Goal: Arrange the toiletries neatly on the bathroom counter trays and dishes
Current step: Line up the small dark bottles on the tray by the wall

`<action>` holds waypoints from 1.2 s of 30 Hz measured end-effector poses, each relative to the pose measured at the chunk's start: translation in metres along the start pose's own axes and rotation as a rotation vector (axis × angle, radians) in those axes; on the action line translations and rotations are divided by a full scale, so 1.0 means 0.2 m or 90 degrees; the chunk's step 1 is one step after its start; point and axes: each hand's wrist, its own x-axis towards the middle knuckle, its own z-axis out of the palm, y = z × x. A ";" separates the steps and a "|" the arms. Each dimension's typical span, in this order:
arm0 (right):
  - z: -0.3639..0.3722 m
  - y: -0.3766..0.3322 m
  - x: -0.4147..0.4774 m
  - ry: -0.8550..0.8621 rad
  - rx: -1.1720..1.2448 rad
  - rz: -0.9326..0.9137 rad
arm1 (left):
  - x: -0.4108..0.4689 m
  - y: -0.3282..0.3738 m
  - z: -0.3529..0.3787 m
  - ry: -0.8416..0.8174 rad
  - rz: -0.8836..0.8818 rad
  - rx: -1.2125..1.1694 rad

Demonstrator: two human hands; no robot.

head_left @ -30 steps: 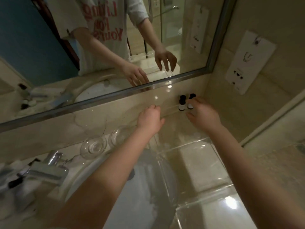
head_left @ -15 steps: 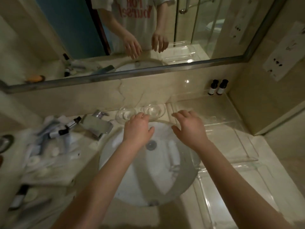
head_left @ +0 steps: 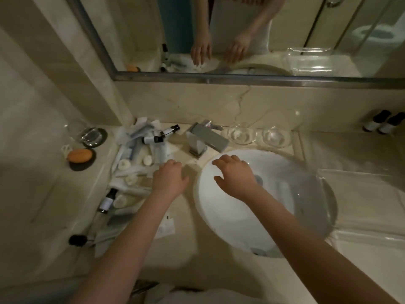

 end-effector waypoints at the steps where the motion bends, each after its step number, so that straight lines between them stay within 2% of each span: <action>1: 0.01 -0.05 0.05 -0.004 -0.003 -0.012 | 0.01 -0.08 -0.01 -0.001 -0.019 -0.004; 6: 0.03 -0.28 0.36 -0.031 -0.015 -0.062 | 0.14 -0.40 -0.12 0.012 -0.086 -0.035; 9: 0.04 -0.38 0.57 -0.067 0.003 -0.068 | 0.29 -0.53 -0.18 0.020 -0.090 -0.058; 18: 0.10 -0.47 1.17 -0.170 -0.060 -0.036 | 0.77 -0.68 -0.21 -0.075 -0.075 -0.178; 23: 0.18 -0.42 1.39 -0.227 -0.080 -0.009 | 0.94 -0.69 -0.13 -0.120 -0.052 -0.115; 27: 0.27 -0.40 1.51 -0.263 -0.116 -0.039 | 1.02 -0.71 -0.07 -0.120 -0.017 -0.065; 33: 0.31 -0.39 1.56 -0.248 -0.192 -0.077 | 1.04 -0.70 -0.04 -0.120 0.011 -0.003; 36: 0.30 -0.39 1.56 -0.222 -0.176 -0.064 | 1.02 -0.69 -0.05 -0.097 -0.001 -0.040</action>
